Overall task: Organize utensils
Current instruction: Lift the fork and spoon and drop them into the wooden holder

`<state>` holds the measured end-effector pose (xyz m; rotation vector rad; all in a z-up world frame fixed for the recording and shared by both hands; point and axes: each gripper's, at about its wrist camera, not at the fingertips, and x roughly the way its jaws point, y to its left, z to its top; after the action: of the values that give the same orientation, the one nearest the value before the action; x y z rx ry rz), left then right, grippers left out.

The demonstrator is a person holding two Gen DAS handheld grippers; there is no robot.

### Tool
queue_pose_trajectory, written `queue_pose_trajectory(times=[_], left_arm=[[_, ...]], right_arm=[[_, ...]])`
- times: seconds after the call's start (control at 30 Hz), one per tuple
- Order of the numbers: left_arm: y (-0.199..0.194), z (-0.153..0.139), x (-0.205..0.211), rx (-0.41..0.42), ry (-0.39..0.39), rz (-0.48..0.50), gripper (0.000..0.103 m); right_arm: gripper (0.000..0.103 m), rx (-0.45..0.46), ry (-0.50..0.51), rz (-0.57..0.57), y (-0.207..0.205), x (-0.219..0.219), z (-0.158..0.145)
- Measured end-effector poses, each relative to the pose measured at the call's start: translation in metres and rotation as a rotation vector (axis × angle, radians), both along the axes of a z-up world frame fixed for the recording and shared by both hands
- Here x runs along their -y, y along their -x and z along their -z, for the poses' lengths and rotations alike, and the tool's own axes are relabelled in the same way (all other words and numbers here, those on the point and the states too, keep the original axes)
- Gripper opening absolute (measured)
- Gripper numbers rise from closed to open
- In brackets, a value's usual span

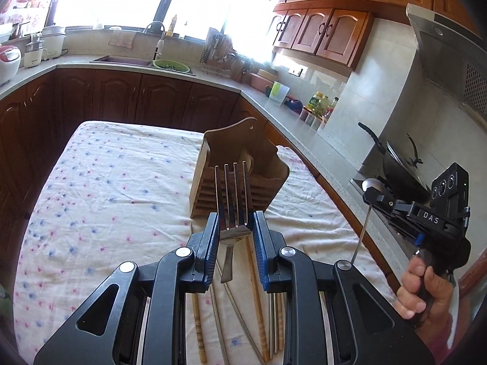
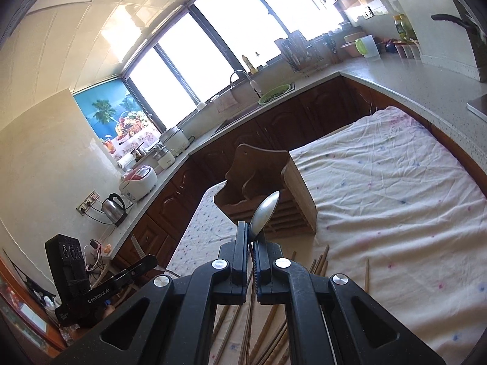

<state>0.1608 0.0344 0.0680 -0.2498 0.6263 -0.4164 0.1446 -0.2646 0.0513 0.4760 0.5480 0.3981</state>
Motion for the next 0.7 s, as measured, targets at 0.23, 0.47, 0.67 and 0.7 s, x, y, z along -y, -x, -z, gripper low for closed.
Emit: queue_pose_trajectory(times=[0.23,0.47,0.67,0.7], left_arm=[[-0.039,-0.038,-0.002,0.049,0.03,-0.031,0.02],[-0.097,-0.06,0.0,0.055,0.081,-0.093,0.02],[-0.139,-0.052,0.009,0.037,0.079,-0.13,0.02],[-0.144,-0.048,0.011,0.034,0.071,-0.135,0.02]], right_arm=[[0.003,0.08,-0.001,0.031,-0.038,-0.002,-0.033],[0.003,0.175,0.025,0.097,-0.085,-0.008,-0.061],[0.003,0.25,0.072,0.147,-0.121,-0.015,-0.064],[0.003,0.263,0.081,0.149,-0.127,-0.017,-0.062]])
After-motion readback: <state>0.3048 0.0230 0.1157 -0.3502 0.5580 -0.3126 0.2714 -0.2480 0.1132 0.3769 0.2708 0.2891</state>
